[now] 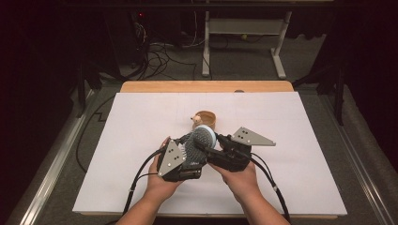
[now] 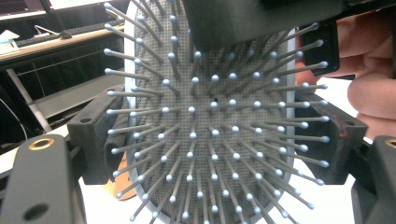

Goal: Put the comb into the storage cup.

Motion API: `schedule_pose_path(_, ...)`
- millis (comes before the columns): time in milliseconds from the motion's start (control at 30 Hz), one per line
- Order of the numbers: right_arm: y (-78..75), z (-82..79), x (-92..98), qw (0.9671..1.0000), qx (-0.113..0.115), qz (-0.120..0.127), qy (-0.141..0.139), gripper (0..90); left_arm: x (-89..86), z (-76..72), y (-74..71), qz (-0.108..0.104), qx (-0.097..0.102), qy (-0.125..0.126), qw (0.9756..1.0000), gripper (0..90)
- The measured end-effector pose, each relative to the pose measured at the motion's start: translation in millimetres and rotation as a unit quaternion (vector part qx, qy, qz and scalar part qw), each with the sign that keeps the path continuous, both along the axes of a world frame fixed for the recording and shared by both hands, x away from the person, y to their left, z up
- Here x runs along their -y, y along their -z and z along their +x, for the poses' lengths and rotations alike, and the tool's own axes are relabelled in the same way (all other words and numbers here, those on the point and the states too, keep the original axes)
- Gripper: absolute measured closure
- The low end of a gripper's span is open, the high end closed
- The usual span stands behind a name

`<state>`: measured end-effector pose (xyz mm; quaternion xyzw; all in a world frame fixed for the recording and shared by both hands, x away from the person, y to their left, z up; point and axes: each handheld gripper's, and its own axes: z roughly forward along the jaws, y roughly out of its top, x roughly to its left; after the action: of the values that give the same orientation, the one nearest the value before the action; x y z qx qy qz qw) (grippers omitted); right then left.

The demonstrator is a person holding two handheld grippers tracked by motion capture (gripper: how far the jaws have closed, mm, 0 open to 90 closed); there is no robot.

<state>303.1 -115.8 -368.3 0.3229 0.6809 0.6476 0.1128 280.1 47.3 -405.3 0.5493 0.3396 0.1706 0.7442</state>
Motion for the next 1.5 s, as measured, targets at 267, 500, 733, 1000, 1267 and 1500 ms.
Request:
schedule_pose_path(267, -1.7, -2.4, -1.3, 0.9999, 0.001, -0.006, 0.011, 54.4, 1.1, 0.2, 0.8, 0.004, 0.002, -0.003, 1.0000, 20.4)
schedule_pose_path(500, -2.2, -4.8, -1.2, 0.9997, 0.001, -0.014, 0.020, 57.2, 2.5, -0.7, 1.1, 0.008, 0.002, -0.003, 1.0000, 20.3)
schedule_pose_path(733, -3.0, -4.5, -1.4, 0.9996, -0.004, -0.012, 0.024, 58.5, 2.3, -0.2, 0.9, 0.011, -0.001, -0.003, 0.9999, 20.2)
schedule_pose_path(1000, -2.5, -3.3, -2.0, 0.9995, -0.013, -0.014, 0.027, 59.5, 2.8, 0.7, 1.8, 0.014, -0.006, -0.006, 0.9999, 20.1)
schedule_pose_path(1267, -2.1, -3.5, -3.3, 0.9995, -0.015, -0.016, 0.025, 59.9, 0.5, -0.7, 0.5, 0.014, -0.016, -0.002, 0.9998, 19.9)
schedule_pose_path(1500, -2.7, -3.2, -3.9, 0.9995, -0.009, -0.015, 0.027, 60.2, -5.9, 3.5, -0.9, -0.001, -0.050, 0.011, 0.9987, 16.1)
